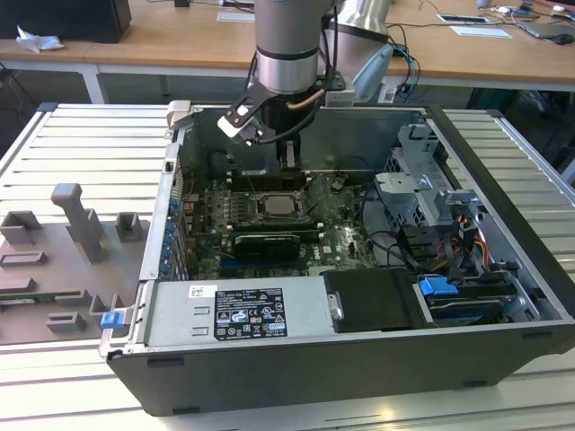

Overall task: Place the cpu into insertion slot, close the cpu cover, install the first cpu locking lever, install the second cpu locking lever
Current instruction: 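Close the cpu cover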

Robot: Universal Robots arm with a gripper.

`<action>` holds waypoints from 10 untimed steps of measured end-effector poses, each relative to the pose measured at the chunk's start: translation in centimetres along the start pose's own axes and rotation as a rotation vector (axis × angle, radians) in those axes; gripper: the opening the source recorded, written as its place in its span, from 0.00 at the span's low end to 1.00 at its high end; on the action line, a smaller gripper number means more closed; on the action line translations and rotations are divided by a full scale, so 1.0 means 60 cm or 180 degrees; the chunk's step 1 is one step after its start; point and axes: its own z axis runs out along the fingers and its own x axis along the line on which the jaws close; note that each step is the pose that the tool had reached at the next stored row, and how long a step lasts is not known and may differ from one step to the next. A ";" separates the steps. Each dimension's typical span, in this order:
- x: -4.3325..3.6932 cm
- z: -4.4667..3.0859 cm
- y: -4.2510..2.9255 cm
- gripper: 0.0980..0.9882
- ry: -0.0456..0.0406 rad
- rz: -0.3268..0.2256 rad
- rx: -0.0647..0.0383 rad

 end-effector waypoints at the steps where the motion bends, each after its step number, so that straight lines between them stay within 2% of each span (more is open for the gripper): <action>1: 0.000 -0.010 0.001 0.01 0.0000 0.0000 0.0000; 3: 0.000 -0.018 0.001 0.01 0.0000 0.0000 0.0000; 8: 0.000 -0.018 0.018 0.01 -0.0001 0.0000 0.0002; 10: 0.000 -0.030 0.020 0.01 0.0000 0.0001 0.0001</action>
